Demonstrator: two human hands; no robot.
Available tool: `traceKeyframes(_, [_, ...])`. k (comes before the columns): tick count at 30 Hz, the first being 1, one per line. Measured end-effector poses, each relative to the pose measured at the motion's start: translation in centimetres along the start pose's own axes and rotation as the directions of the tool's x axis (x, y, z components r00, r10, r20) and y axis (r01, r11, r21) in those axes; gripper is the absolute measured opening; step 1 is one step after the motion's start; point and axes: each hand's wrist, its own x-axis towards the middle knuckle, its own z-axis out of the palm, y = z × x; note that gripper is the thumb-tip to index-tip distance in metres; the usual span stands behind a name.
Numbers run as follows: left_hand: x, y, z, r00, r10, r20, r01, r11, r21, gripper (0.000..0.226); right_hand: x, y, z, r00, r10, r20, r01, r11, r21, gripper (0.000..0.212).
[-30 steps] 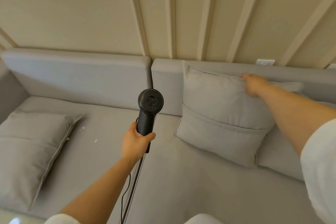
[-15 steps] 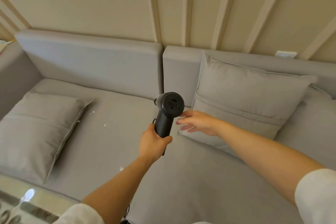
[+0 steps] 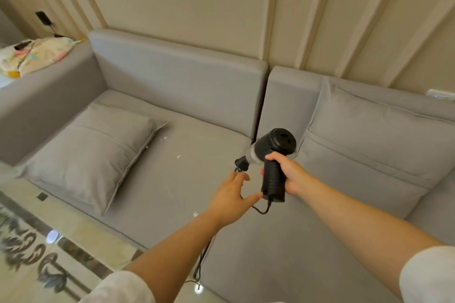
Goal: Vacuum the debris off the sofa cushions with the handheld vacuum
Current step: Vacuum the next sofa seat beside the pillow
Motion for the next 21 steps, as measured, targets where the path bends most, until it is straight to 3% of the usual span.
traceKeyframes(6, [-5.3,-13.0,-7.1,0.978,-0.2,-0.06,0.204,0.976,0.071,0.051,0.4,3.1,3.7,0.976,-0.062,-0.21,0.068,0.997,0.023,0.024])
traceKeyframes(9, [-8.5,-19.7,-11.1,0.943,-0.322,0.082,0.31,0.942,0.131,0.039,0.4,6.3,7.7,0.955,-0.084,-0.286,0.077,0.996,-0.037,0.021])
traceKeyframes(13, [-11.7,-25.6,-14.6,0.912,-0.363,0.192,0.328,0.925,0.19,0.032,0.6,10.6,12.7,0.921,-0.102,-0.375,0.069,0.993,-0.1,0.022])
traceKeyframes(21, [-12.5,-29.1,-16.2,0.915,-0.309,0.259,0.261,0.944,0.204,0.029,0.2,15.5,15.5,0.894,-0.113,-0.434,-0.03,0.951,-0.309,0.038])
